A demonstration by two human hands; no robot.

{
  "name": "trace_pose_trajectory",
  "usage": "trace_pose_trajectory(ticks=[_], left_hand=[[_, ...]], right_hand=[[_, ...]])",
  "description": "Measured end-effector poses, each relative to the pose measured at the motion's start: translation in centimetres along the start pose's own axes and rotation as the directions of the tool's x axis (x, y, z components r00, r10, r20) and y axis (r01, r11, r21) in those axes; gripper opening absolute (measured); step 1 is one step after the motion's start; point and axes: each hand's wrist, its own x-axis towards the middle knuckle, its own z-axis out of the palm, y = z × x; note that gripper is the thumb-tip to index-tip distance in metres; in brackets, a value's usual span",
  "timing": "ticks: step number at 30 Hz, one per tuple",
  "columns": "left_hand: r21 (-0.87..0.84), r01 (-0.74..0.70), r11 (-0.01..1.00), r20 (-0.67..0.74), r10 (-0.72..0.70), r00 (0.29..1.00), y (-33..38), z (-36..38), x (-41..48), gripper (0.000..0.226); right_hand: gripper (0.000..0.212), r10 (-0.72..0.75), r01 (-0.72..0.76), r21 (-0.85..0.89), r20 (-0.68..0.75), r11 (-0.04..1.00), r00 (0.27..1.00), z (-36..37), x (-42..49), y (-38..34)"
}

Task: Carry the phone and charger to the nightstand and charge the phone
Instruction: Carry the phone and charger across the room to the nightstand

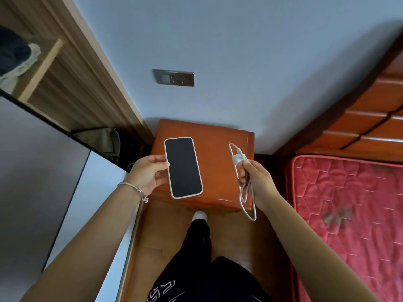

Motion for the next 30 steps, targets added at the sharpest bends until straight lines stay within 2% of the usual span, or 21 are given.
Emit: trace_pose_trajectory(ticks=[8, 17, 24, 30], left_hand=[[0.044, 0.079, 0.996, -0.034, -0.077, 0.996, 3.9, 0.5, 6.9, 0.020], [-0.007, 0.118, 0.993, -0.109, -0.118, 0.987, 4.8, 0.9, 10.6, 0.024], [-0.040, 0.139, 0.990, -0.152, -0.143, 0.978, 2.3, 0.7, 14.2, 0.025], [0.002, 0.150, 0.989, -0.144, -0.149, 0.978, -2.9, 0.3, 21.0, 0.027]], right_hand=[[0.022, 0.049, -0.048, 0.035, -0.023, 0.998, 0.999, 3.0, 6.4, -2.8], [0.022, 0.080, -0.078, -0.068, 0.024, 0.995, 0.997, 3.2, 11.0, -3.7], [0.022, 0.089, -0.088, -0.144, 0.003, 0.986, 0.996, 3.3, 14.7, -2.2], [0.023, 0.058, -0.065, -0.217, -0.038, 0.974, 0.998, 2.3, 20.2, 2.6]])
